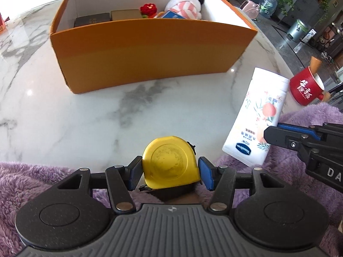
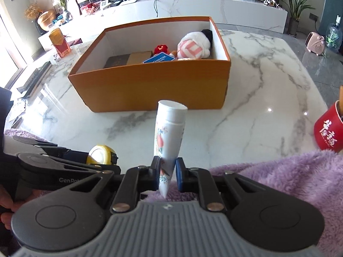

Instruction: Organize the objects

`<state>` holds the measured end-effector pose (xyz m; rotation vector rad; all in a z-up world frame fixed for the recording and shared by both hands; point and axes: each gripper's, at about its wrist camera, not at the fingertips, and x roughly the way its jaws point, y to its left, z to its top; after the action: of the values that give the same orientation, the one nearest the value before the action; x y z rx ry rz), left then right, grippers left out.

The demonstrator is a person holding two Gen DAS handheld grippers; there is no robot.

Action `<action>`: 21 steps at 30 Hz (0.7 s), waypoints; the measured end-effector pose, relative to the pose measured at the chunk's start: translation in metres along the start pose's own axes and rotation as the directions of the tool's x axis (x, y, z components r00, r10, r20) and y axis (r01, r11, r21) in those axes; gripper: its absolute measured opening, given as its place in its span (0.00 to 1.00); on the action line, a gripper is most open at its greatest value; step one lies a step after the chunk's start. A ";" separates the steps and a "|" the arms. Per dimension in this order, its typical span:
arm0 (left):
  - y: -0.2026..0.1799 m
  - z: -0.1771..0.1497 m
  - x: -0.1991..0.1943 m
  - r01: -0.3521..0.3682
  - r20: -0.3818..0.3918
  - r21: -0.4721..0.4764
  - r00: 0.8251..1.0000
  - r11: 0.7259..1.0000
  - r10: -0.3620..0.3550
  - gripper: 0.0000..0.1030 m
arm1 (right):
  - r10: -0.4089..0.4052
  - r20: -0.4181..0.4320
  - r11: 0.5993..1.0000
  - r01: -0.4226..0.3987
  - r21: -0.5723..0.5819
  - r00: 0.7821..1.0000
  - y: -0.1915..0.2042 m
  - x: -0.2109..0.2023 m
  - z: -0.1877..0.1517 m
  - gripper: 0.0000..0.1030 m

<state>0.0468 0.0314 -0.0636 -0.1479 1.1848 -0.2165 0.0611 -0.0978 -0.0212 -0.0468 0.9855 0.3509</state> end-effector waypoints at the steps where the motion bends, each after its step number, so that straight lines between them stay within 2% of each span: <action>1: -0.002 0.000 -0.001 0.004 -0.002 0.006 1.000 1.000 -0.004 0.63 | -0.004 0.001 1.000 0.004 0.006 1.000 -0.002 0.000 -0.001 0.13; 3: -0.007 0.000 0.001 0.010 -0.006 0.017 1.000 1.000 -0.010 0.63 | -0.007 -0.005 1.000 0.007 0.029 1.000 -0.008 0.004 -0.001 0.08; 4: -0.010 0.000 0.002 0.014 -0.008 0.024 1.000 1.000 -0.014 0.63 | -0.007 -0.010 0.999 0.007 0.043 1.000 -0.010 0.007 -0.001 0.00; 10: -0.026 -0.003 0.006 0.035 -0.015 0.057 0.999 0.998 -0.034 0.63 | 0.007 -0.014 0.997 -0.006 0.078 1.000 -0.020 0.022 0.001 0.00; 15: -0.032 -0.007 0.011 0.041 -0.033 0.068 0.999 0.997 -0.039 0.63 | 0.038 -0.025 0.990 -0.035 0.138 0.999 -0.037 0.023 -0.003 0.10; 17: -0.033 -0.007 0.014 0.041 -0.041 0.069 0.998 0.997 -0.038 0.63 | 0.069 -0.037 0.987 -0.063 0.145 0.997 -0.040 0.025 -0.005 0.25; 21: -0.032 -0.007 0.014 0.038 -0.040 0.067 0.999 0.997 -0.035 0.63 | 0.080 -0.035 0.989 -0.075 0.130 0.996 -0.037 0.027 -0.005 0.33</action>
<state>0.0422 -0.0034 -0.0716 -0.1060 1.2120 -0.2925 0.0818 -0.1266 -0.0504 0.1020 1.0499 0.3581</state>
